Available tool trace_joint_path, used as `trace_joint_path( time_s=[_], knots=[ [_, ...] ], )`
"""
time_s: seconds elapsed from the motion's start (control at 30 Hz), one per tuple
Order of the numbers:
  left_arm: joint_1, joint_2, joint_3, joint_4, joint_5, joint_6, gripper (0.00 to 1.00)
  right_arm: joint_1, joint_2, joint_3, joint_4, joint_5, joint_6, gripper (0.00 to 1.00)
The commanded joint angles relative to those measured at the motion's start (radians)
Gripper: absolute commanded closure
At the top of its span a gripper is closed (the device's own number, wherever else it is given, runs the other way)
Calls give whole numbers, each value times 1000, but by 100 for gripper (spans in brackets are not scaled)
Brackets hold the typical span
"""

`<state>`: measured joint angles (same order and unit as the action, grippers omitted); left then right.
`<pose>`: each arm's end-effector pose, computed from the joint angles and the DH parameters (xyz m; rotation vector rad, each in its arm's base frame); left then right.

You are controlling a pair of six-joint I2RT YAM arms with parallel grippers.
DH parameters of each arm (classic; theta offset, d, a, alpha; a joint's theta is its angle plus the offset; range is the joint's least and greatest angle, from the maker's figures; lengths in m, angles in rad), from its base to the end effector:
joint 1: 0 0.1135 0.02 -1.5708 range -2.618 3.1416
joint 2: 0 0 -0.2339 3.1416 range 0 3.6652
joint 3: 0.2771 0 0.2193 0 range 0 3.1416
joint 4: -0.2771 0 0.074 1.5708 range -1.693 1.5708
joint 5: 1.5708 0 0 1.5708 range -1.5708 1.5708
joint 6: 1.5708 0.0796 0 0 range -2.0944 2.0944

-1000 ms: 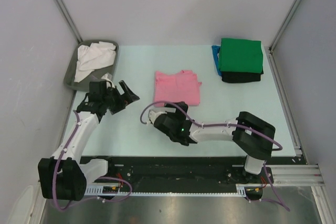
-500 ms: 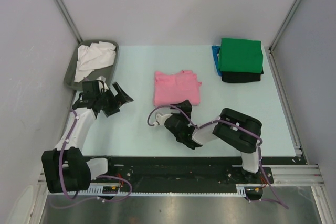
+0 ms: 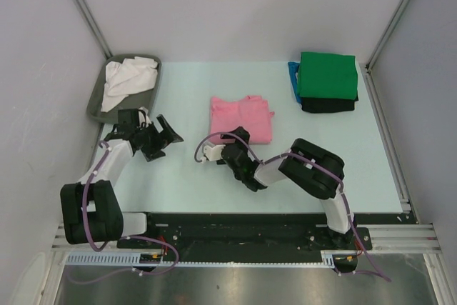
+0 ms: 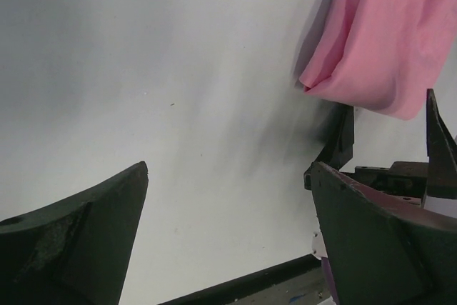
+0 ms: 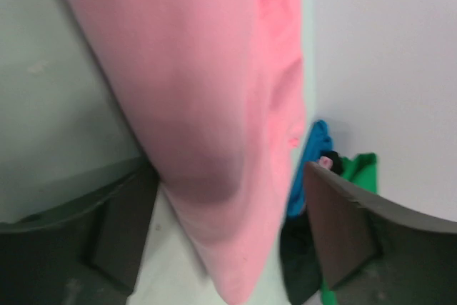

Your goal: Fold and stack the t-shirts

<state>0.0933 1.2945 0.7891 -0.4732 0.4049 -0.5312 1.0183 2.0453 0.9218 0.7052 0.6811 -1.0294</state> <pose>0.2538 -0.0077 0.1668 -0.6358 2.4932 -0.6847 0.2507 0.3111 0.1021 -1.3963 1.3629 -0.6806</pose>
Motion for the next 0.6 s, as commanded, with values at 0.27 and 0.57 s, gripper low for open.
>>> trace_joint_path(
  time_s=[0.27,0.57],
  knots=[
    [6,26,25,33,43,5,0,-106,46,111,-250,-204,130,100],
    [-18,17,-123,201,221,-78,0,-64,-112,19,-316,-184,253,100]
  ],
)
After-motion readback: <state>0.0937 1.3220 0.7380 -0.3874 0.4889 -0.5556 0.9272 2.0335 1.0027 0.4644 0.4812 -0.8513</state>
